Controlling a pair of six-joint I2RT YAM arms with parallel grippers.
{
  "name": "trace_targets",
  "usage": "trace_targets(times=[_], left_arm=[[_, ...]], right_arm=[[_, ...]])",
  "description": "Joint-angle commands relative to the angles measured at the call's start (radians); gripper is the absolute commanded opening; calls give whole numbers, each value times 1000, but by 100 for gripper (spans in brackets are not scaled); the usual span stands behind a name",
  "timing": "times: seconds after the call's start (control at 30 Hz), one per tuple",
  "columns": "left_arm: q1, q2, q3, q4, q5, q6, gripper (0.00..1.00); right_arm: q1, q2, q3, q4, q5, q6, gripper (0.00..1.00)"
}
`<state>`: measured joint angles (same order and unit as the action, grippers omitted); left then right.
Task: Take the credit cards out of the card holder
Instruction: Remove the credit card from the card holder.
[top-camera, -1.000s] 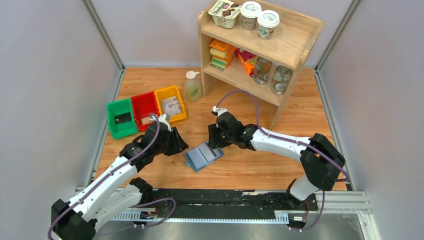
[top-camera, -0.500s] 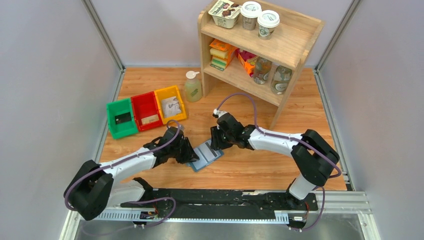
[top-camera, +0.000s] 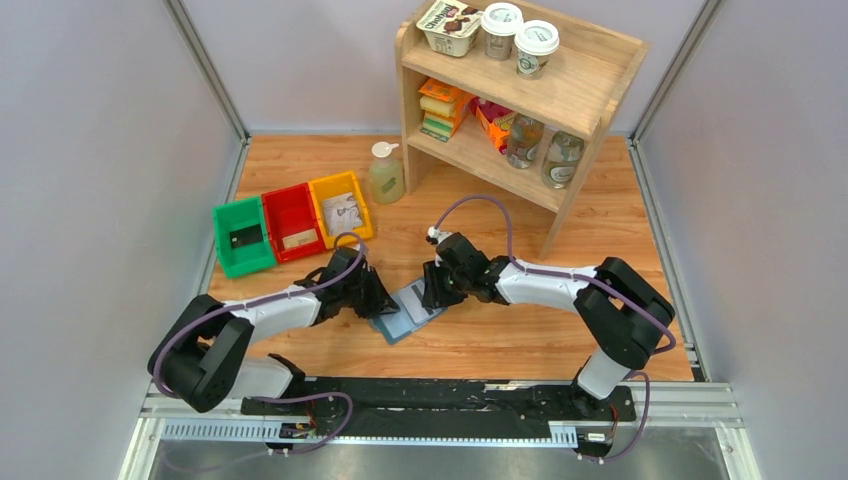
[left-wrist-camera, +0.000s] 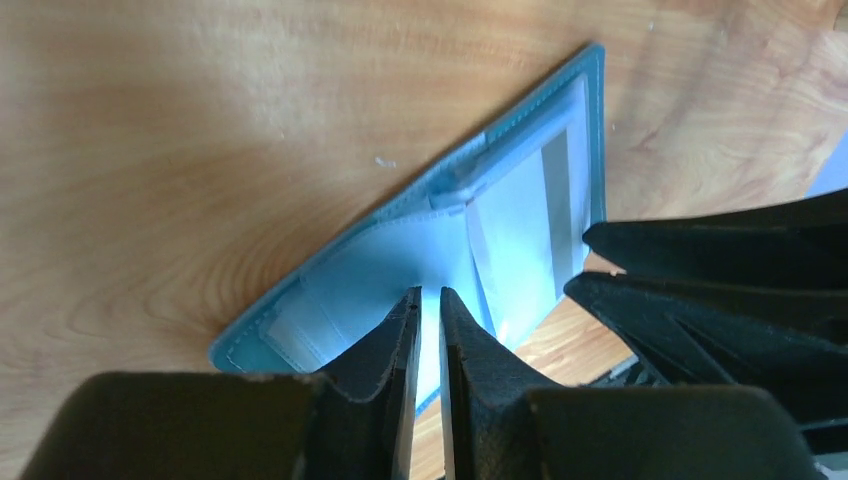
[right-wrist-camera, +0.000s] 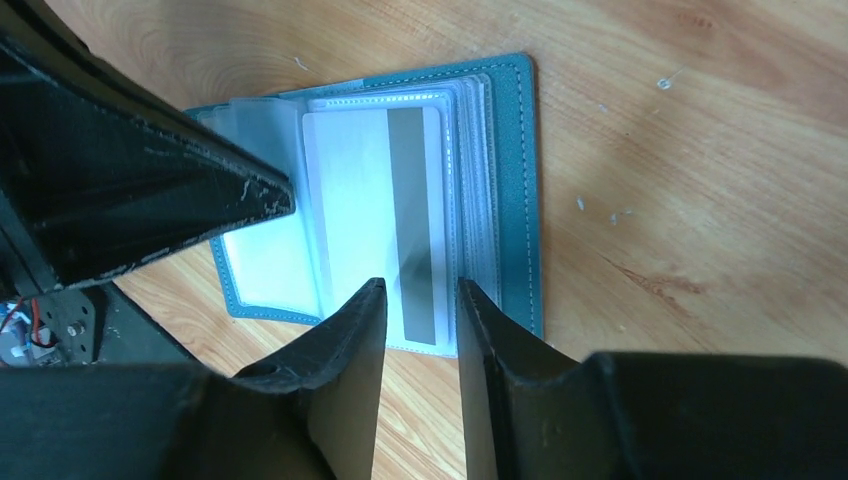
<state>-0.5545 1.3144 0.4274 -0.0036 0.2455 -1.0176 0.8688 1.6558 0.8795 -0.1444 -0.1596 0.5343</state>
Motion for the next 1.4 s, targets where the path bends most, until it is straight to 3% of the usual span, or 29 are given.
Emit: trace_targets(times=[0.0, 0.17, 0.33, 0.6, 1.1, 1.37], left_arm=[[31, 20, 45, -84, -104, 119, 21], [50, -33, 99, -174, -147, 165, 22], [51, -116, 128, -228, -123, 159, 33], [31, -233, 47, -76, -18, 7, 42], [13, -106, -78, 128, 31, -110, 42], [13, -90, -116, 223, 57, -151, 42]], right_arm=[[-2, 7, -16, 75, -46, 39, 33], [-2, 7, -22, 100, -81, 69, 32], [-4, -11, -2, 49, -25, 33, 32], [-14, 4, 42, 23, -9, 3, 32], [-14, 52, 33, 62, -81, 7, 22], [-14, 65, 27, 74, -90, 13, 22]])
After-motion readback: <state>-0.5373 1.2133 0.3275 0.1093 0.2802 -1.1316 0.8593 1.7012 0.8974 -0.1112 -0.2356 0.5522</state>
